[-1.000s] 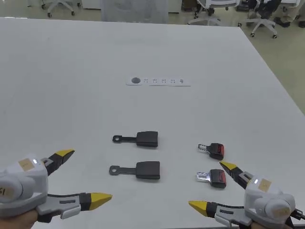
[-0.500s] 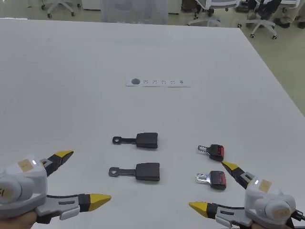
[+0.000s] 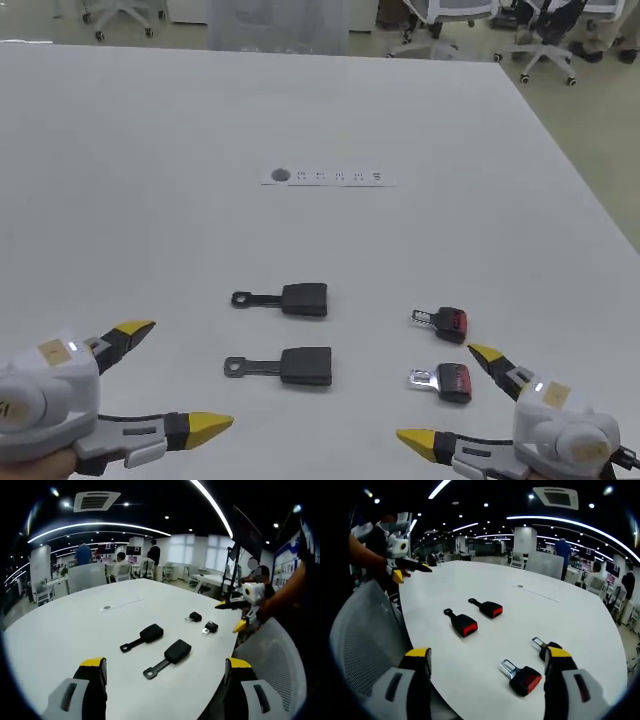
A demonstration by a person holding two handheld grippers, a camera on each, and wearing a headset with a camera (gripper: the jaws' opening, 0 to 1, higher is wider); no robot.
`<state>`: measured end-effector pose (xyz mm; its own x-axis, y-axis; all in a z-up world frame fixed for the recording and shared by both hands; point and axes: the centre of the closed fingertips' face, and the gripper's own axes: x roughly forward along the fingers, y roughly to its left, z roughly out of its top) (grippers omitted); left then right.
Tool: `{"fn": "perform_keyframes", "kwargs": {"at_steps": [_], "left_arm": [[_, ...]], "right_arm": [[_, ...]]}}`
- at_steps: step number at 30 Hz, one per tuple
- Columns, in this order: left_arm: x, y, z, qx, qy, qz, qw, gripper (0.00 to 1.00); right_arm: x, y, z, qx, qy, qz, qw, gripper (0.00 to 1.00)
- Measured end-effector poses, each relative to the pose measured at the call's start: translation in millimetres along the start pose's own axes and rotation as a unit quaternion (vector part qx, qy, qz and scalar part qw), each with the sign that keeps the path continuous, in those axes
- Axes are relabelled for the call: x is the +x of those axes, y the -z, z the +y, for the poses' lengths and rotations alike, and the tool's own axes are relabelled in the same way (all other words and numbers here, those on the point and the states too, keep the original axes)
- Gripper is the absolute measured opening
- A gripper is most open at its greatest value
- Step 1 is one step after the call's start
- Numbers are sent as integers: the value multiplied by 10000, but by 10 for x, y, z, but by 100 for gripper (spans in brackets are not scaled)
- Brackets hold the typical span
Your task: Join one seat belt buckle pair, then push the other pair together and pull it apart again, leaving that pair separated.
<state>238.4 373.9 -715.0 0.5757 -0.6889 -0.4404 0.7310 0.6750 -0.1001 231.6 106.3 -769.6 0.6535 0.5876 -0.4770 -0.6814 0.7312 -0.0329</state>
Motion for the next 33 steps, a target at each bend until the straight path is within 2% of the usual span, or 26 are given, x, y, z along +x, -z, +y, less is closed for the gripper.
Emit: {"fn": "perform_keyframes", "kwargs": {"at_steps": [12,25,33], "left_arm": [[57,5,-23,14,29,60,10000,100],[122,-18,-95,41,91,98,9999,100],[142,8,-104,27,104,145,9998,100]], "right_arm": [[-29,23,-22,12,17,22,10000,96],[-107,121,-36,67,10,87,9999,96],[-105,149,-82,42,-9,145,9999,95]]}}
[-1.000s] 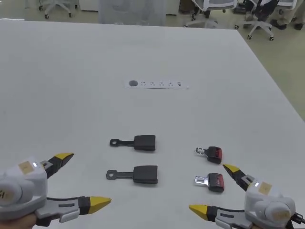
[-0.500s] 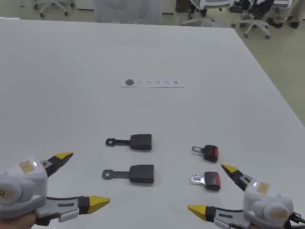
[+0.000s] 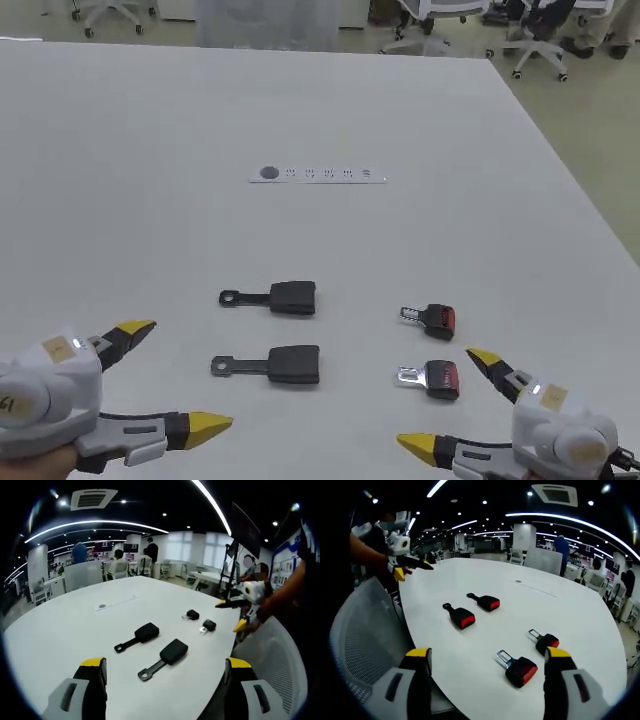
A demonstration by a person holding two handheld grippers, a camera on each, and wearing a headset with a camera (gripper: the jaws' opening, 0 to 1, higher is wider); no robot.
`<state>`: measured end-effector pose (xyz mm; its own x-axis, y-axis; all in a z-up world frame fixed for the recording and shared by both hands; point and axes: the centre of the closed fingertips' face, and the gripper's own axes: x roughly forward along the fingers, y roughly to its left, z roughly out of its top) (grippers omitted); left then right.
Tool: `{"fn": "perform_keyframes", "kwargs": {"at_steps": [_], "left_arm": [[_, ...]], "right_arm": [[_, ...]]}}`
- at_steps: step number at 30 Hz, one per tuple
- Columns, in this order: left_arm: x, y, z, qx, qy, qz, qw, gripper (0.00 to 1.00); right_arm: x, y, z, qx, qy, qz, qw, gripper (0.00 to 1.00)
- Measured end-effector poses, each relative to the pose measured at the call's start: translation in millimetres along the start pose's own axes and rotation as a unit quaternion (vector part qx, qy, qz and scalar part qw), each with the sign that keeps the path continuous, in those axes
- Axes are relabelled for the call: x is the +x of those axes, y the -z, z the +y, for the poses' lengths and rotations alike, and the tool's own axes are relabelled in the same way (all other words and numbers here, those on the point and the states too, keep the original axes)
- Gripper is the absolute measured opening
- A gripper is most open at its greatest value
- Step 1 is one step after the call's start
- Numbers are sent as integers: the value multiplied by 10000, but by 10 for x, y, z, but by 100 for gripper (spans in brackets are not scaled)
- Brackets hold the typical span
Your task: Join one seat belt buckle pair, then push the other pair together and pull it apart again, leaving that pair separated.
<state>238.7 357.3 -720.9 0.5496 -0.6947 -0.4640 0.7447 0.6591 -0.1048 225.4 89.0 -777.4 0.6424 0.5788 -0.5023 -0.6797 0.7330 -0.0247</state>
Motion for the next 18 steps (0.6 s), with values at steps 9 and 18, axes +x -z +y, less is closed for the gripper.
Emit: {"fn": "perform_keyframes", "kwargs": {"at_steps": [9,18], "left_arm": [[93,30,-37,-37,84,70,9999,100],[209,33,-59,-26,202,166,9997,100]], "right_arm": [[-7,56,-74,-26,-33,118,9999,93],[18,169,-107,-52,-191,301,9994,94]]}}
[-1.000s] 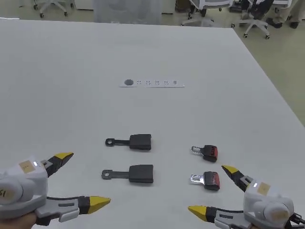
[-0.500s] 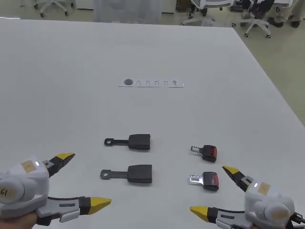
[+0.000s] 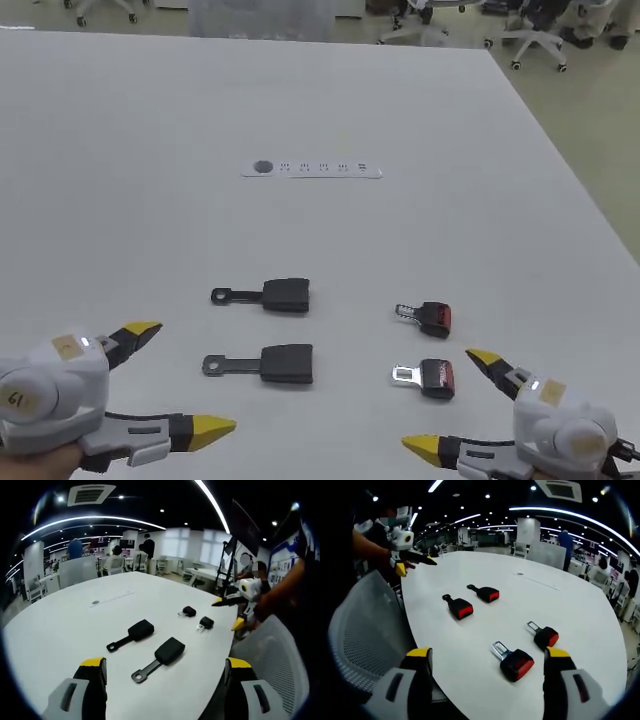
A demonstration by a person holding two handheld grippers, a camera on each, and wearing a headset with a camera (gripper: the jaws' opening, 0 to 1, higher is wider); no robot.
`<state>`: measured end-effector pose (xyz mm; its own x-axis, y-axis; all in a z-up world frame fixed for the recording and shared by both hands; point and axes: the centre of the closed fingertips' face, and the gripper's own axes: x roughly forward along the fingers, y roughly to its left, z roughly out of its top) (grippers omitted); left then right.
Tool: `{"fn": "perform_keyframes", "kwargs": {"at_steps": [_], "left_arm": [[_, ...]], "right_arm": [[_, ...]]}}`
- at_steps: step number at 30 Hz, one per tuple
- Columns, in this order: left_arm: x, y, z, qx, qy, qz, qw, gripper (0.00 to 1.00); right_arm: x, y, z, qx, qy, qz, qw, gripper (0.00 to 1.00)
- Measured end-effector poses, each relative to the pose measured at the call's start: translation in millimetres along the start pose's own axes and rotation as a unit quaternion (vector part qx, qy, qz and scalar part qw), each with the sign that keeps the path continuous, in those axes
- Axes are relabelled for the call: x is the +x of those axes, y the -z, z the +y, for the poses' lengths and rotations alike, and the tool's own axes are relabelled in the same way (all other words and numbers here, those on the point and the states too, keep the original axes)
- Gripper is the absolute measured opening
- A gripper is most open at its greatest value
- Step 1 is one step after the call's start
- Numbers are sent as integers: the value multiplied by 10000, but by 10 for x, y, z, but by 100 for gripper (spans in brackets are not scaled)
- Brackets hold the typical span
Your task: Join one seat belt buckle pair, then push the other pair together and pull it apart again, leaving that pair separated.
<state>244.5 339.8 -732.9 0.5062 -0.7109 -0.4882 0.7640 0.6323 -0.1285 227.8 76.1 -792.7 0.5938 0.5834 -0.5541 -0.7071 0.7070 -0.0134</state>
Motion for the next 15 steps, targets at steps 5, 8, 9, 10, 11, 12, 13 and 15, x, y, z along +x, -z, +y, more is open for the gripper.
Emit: {"fn": "perform_keyframes", "kwargs": {"at_steps": [5,8,9,10,11,12,13,15], "left_arm": [[80,-1,12,76,78,89,9999,100],[130,-1,12,90,140,160,9997,99],[143,-5,13,120,151,165,9997,99],[165,-4,17,147,169,191,9996,99],[181,-1,21,145,179,213,9995,99],[203,6,28,142,197,240,9994,99],[218,10,29,141,220,257,9993,98],[254,16,29,135,271,304,9991,97]], "right_arm": [[27,52,-26,-70,-171,149,9997,94],[47,66,-79,-60,-206,171,9996,94],[52,71,-96,-50,-213,182,9996,94],[62,72,-114,-25,-239,187,9995,94],[73,78,-132,-34,-256,199,9995,94],[76,82,-138,-37,-261,208,9994,93],[85,88,-151,-57,-291,228,9993,93],[101,93,-173,-57,-344,240,9991,93]]}}
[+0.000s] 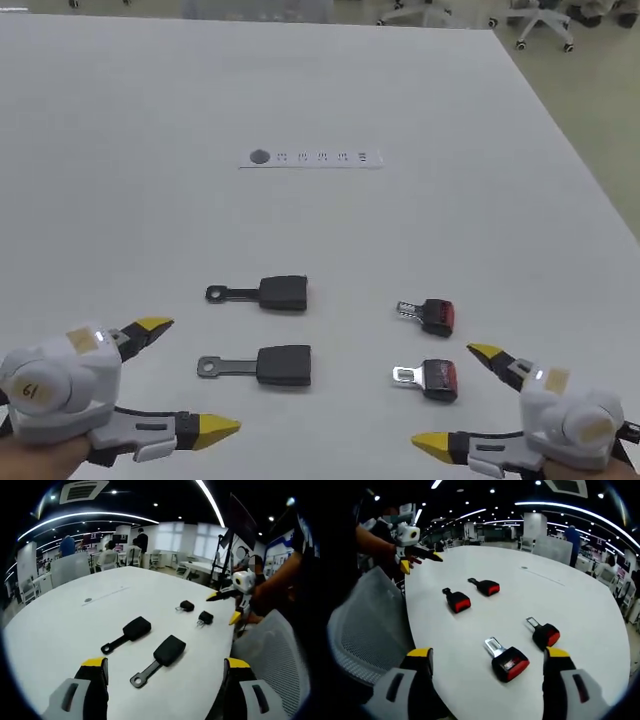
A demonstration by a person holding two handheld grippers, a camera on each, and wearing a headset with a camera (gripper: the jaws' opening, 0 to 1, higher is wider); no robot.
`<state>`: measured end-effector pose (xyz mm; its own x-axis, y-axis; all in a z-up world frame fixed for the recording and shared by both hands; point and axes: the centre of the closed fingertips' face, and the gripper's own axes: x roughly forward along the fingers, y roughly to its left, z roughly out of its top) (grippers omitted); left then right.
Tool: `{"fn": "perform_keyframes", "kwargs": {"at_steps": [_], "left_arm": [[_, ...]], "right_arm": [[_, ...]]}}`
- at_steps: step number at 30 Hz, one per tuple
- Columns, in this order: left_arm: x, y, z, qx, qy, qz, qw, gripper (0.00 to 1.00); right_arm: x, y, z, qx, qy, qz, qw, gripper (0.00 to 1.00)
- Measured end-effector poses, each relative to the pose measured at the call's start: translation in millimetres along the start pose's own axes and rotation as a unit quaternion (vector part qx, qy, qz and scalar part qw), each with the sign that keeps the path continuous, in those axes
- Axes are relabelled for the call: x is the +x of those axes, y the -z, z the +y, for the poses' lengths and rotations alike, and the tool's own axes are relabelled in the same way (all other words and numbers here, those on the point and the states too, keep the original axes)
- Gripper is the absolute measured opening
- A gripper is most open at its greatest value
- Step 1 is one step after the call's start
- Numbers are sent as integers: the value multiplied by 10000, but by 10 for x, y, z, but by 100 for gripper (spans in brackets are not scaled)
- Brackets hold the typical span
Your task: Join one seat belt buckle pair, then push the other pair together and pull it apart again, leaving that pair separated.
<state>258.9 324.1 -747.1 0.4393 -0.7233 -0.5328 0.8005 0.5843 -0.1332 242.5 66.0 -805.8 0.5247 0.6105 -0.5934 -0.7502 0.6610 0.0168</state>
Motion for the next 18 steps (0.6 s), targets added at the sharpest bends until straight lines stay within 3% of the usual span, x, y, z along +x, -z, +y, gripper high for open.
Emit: {"fn": "perform_keyframes", "kwargs": {"at_steps": [6,18], "left_arm": [[106,55,-11,-41,189,182,9996,93],[358,101,24,165,477,462,9977,91]], "right_arm": [[57,61,-56,21,-151,131,9998,92],[121,201,-149,-130,-581,491,9970,88]]}}
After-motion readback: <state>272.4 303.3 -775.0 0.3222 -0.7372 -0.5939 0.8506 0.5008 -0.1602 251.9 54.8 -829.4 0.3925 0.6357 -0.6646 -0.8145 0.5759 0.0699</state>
